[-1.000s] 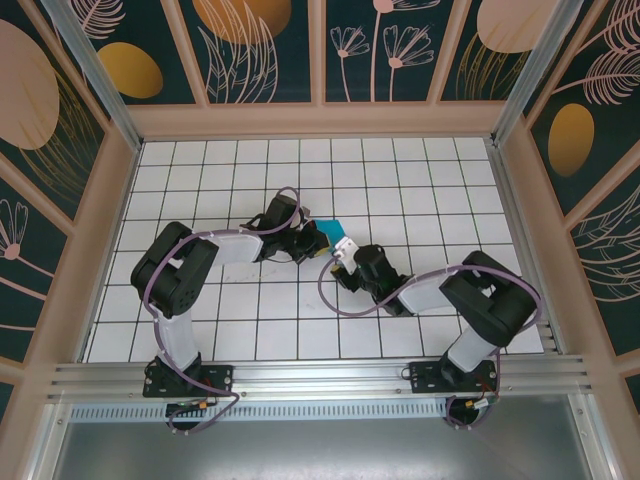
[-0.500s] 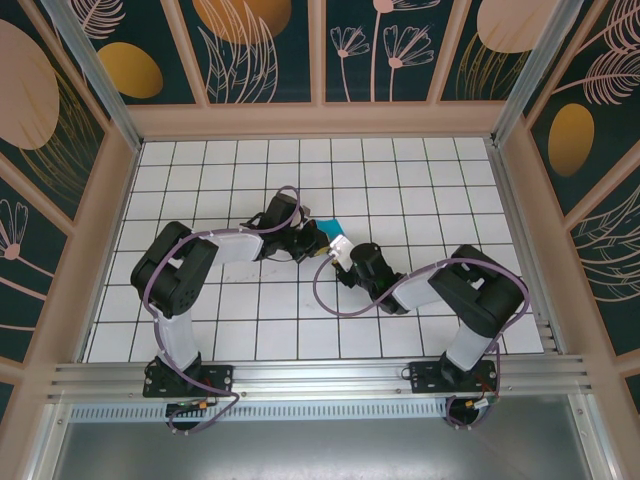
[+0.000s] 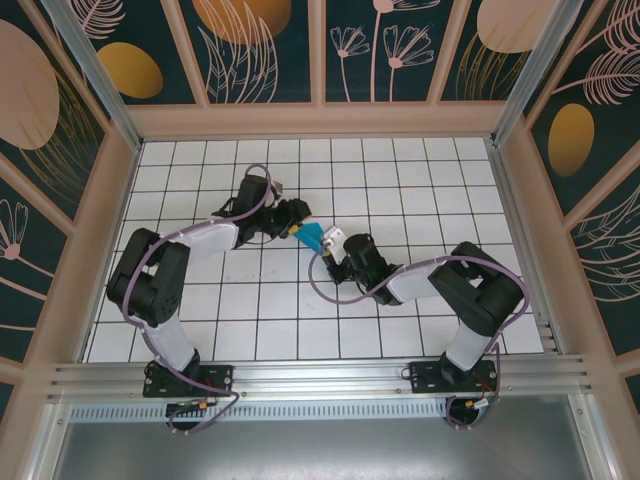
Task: Fold a paper plane with a square sheet of paper (pick it up from the middle)
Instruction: Fold the wing for the fifth time at the center of the table.
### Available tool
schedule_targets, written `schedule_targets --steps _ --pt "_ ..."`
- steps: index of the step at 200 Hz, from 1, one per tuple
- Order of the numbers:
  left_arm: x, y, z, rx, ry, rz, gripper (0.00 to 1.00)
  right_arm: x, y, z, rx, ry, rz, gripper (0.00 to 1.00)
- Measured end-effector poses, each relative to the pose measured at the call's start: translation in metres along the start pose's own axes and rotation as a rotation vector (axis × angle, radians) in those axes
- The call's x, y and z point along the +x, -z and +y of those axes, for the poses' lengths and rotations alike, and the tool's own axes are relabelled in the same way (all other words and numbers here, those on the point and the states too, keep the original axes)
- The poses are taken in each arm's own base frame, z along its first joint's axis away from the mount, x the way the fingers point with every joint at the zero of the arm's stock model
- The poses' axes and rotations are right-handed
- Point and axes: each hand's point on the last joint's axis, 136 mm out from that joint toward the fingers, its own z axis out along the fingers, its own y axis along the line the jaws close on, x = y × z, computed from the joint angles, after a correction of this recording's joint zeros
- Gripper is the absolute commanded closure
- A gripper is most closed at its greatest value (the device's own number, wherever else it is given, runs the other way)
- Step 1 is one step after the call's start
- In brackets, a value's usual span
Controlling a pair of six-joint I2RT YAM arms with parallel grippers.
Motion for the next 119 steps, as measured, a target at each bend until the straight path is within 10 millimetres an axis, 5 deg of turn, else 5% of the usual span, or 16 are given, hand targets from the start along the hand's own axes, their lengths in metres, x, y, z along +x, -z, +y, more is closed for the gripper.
schedule_targets --steps 49,119 --pt "-0.015 0.028 0.012 -0.019 -0.022 -0.088 0.46 0.0 -0.022 0.011 -0.081 -0.197 0.085 0.99" --pt "-0.007 0.035 0.039 -0.06 -0.04 -0.108 0.47 -0.003 -0.038 0.025 -0.161 -0.359 0.175 0.98"
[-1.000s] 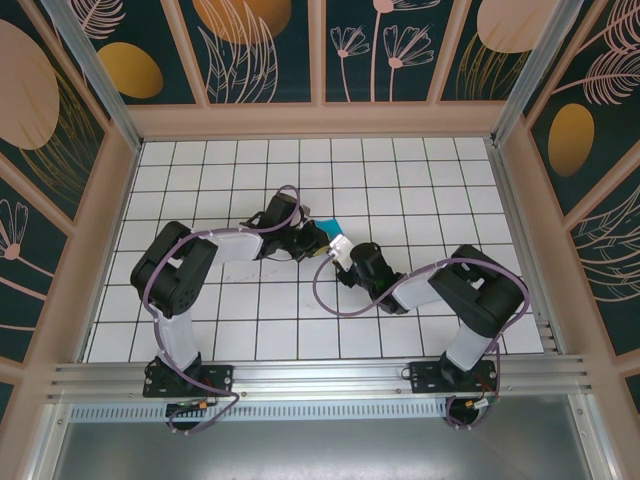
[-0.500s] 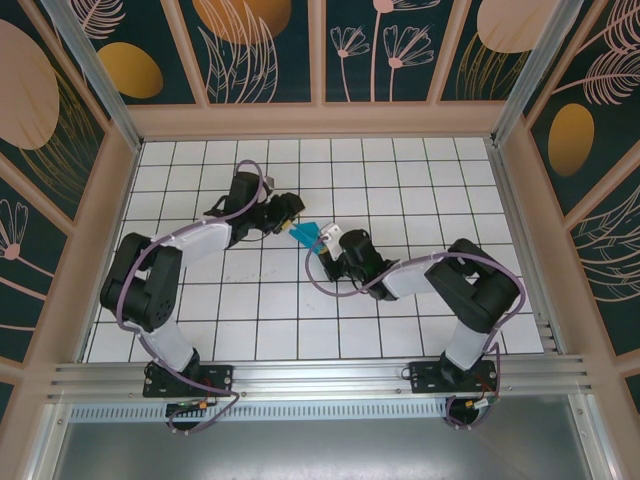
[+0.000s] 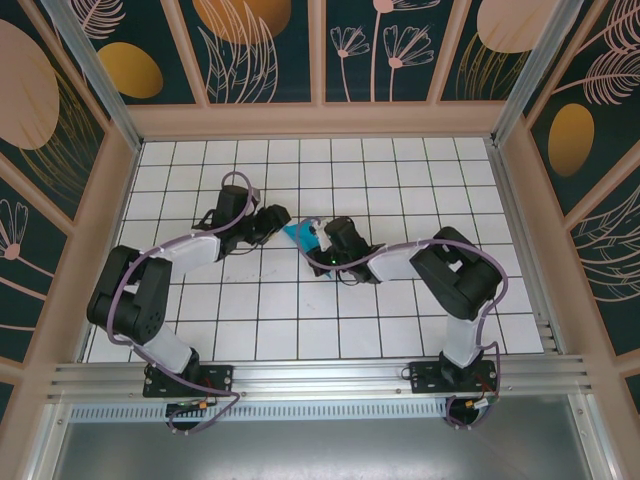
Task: Fold a paper plane with a square sheet of paper (pick it up from the middle)
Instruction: Fold the wing for the fifth time at the center of the table.
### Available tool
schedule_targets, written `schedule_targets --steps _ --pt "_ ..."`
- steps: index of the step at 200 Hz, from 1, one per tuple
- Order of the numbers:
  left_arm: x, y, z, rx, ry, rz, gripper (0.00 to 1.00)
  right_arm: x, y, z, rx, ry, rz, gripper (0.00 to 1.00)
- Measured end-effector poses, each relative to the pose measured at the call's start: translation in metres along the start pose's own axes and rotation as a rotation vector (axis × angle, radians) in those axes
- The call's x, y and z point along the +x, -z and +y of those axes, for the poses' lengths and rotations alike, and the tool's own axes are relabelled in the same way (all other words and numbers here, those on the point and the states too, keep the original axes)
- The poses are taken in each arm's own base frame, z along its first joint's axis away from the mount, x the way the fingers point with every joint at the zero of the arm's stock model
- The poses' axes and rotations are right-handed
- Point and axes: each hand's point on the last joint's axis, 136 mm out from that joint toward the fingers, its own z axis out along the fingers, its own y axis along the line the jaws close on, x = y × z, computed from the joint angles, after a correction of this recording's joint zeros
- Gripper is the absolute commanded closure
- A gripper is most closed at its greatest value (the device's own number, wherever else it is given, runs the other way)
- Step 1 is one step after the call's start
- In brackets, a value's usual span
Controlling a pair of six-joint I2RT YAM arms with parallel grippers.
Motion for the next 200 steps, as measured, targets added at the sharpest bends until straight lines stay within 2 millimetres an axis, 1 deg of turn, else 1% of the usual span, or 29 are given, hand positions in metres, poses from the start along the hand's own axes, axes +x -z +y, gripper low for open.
schedule_targets --steps 27,66,95,118,160,200 --pt "0.003 0.003 0.001 0.018 -0.02 -0.009 0.46 0.0 0.0 -0.002 -0.044 -0.077 0.019 1.0" --pt "0.009 0.005 -0.001 0.063 -0.056 -0.009 0.44 -0.003 0.002 -0.009 -0.095 -0.204 0.037 1.0" --pt "0.016 0.005 0.002 0.088 -0.069 0.008 0.44 -0.002 0.002 -0.011 -0.14 -0.284 0.058 1.0" --pt "0.019 0.006 0.0 0.112 -0.085 0.015 0.44 0.0 0.001 -0.013 -0.182 -0.352 0.076 1.0" --pt "0.021 0.005 -0.006 0.156 -0.107 0.021 0.46 -0.012 0.007 -0.009 -0.266 -0.436 0.067 1.0" --pt "0.029 -0.002 0.0 0.17 -0.109 0.048 0.5 -0.017 0.01 -0.003 -0.326 -0.495 0.074 1.0"
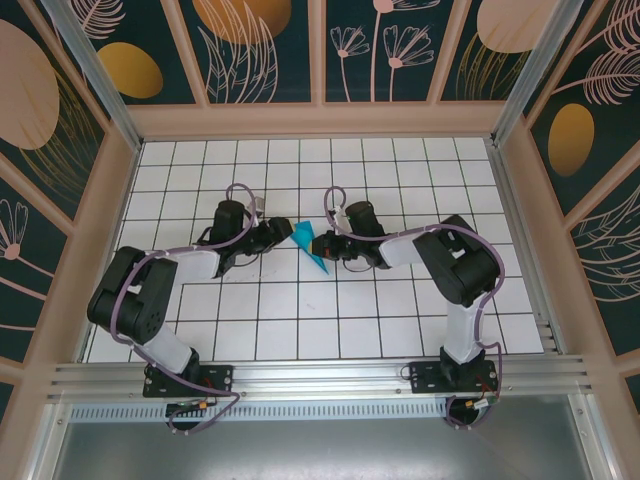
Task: Fold a paper plane with a square sheet of paper (pick it up from the middle)
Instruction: Fold the wing for the fifth time at the center of the table.
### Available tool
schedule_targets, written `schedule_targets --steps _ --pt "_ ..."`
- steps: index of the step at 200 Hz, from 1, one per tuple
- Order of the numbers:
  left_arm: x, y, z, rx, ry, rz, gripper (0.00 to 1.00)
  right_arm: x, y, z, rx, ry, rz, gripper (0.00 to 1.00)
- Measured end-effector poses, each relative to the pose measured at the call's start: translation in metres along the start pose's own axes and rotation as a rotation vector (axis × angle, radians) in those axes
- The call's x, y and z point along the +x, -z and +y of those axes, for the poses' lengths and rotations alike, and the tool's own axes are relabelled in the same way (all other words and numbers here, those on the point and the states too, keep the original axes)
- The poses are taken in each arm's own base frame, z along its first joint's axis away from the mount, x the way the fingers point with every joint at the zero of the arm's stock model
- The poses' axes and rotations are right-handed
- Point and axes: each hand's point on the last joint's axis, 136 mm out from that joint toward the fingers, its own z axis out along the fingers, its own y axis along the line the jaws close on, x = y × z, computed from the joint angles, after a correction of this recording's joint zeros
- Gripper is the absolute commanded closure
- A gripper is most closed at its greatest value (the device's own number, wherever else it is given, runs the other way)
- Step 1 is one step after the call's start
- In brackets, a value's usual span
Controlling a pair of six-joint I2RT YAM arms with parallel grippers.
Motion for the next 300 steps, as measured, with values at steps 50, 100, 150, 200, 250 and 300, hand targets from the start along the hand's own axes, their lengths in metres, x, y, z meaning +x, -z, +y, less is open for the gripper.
schedule_targets --steps 50,100,150,200,250,300 --pt "0.009 -0.009 -0.003 0.035 -0.017 0.031 0.54 -0.002 -0.002 -0.007 -0.036 -0.079 0.005 1.0" --pt "0.023 -0.023 0.009 0.027 -0.004 0.086 0.56 -0.004 0.002 -0.005 -0.088 -0.13 -0.002 1.0" --pt "0.024 -0.029 0.011 0.033 -0.006 0.093 0.6 -0.004 0.002 -0.006 -0.123 -0.184 0.003 1.0" --pt "0.022 -0.03 0.006 0.055 -0.026 0.081 0.62 0.003 -0.001 -0.012 -0.127 -0.256 0.026 1.0" --pt "0.025 -0.034 0.008 0.063 -0.029 0.09 0.62 0.003 -0.002 -0.016 -0.12 -0.305 0.03 1.0" --pt "0.031 -0.041 0.012 0.071 -0.027 0.116 0.63 0.001 0.0 -0.027 -0.109 -0.344 0.024 1.0"
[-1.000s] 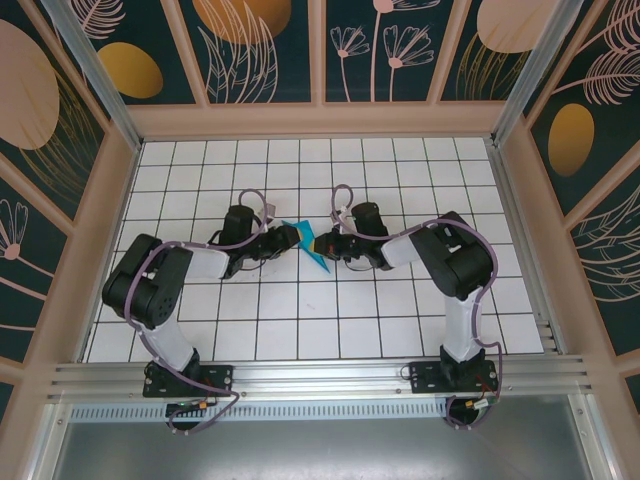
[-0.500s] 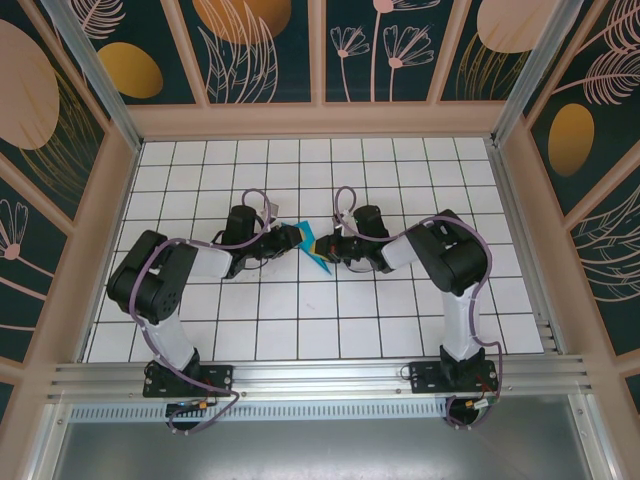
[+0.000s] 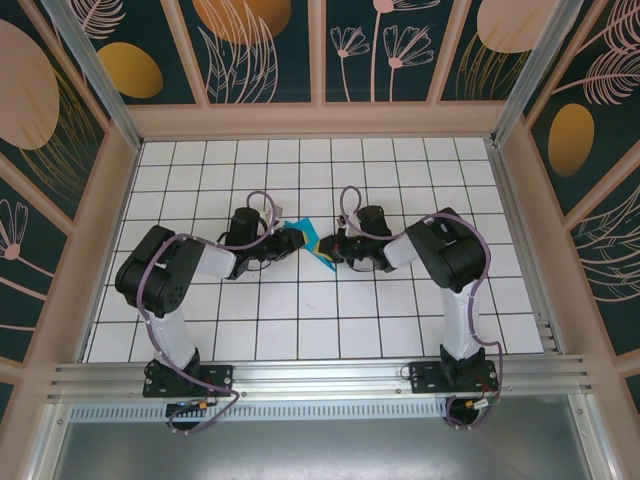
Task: Fold a paper plane with a square sheet of paper (pick it up from the middle)
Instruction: Fold the wing for the fifth time at the center of the table.
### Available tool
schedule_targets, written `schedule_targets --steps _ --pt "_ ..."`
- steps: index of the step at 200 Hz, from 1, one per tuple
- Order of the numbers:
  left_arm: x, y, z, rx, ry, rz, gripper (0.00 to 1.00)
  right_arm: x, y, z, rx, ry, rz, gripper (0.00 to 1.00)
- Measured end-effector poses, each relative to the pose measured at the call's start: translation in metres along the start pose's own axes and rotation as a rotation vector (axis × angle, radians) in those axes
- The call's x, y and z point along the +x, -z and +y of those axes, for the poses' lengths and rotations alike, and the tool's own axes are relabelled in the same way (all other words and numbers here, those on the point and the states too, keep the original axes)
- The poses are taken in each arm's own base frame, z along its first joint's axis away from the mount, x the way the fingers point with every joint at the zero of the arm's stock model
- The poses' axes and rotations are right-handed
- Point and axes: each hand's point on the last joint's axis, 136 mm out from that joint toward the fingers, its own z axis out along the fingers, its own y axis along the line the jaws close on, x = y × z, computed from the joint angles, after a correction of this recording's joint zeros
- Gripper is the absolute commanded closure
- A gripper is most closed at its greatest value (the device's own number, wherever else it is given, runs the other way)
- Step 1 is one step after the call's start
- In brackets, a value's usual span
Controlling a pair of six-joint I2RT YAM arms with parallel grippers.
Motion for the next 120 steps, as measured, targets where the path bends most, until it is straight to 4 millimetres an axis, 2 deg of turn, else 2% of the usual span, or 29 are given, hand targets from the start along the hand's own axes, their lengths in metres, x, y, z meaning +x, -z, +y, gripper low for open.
schedule_targets --steps 72,120 --pt "-0.003 -0.008 -0.002 0.02 -0.009 0.012 0.65 0.0 -0.001 0.0 0.006 -0.009 0.006 1.0" --pt "-0.006 -0.017 0.005 0.007 -0.001 0.015 0.71 -0.001 -0.001 -0.001 0.011 -0.019 0.016 1.0"
